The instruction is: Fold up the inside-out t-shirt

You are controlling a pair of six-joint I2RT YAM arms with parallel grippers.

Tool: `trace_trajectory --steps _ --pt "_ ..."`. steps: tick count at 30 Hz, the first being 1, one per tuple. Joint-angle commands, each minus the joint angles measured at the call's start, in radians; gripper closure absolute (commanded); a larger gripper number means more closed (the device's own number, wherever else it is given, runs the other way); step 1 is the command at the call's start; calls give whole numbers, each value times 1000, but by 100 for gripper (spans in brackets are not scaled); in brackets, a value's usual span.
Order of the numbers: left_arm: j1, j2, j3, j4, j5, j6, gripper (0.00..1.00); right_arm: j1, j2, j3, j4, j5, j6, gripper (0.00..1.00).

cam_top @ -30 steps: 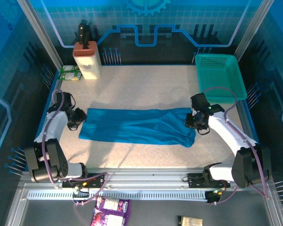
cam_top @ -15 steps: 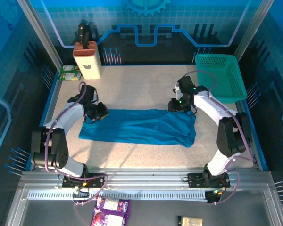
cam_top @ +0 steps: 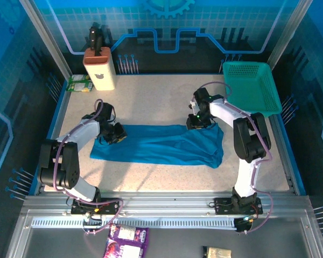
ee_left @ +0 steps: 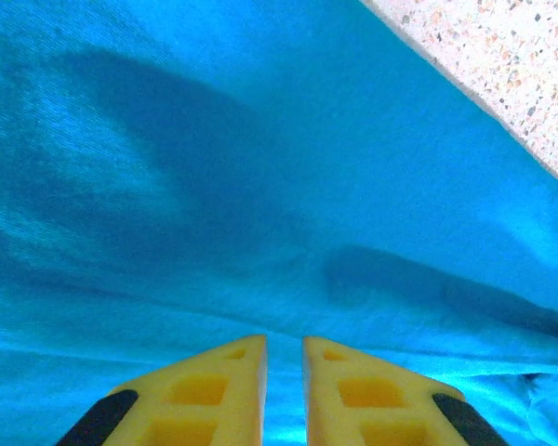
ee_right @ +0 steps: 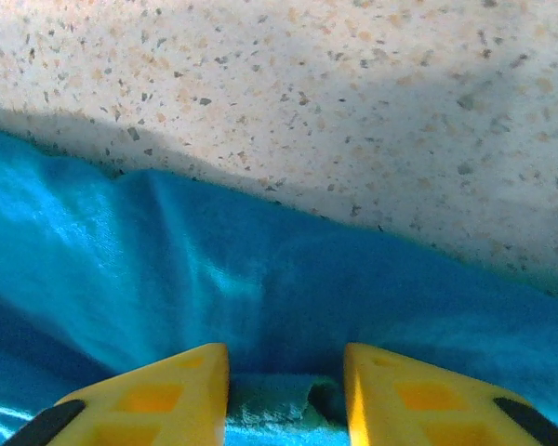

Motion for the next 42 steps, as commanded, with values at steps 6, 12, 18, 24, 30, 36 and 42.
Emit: trace_trajectory --steps 6,12,18,24,30,36,42 --pt "-3 -29 -5 0 -1 -5 82 72 -83 14 -113 98 10 98" --pt "-3 -28 7 -13 2 5 82 162 -250 -133 -157 101 148 100" --pt "-7 -4 31 -42 6 28 81 301 -306 -266 -199 54 292 88" --pt "-51 43 106 -87 0 57 81 258 -386 -202 -255 35 261 58" --pt "-155 94 200 -102 0 37 80 92 -397 -218 -223 -4 194 54" --pt "-282 230 305 -77 12 17 81 -22 -345 -305 -110 -75 181 53" --pt "-290 370 307 -91 41 44 83 -86 -323 -465 16 -104 236 49"
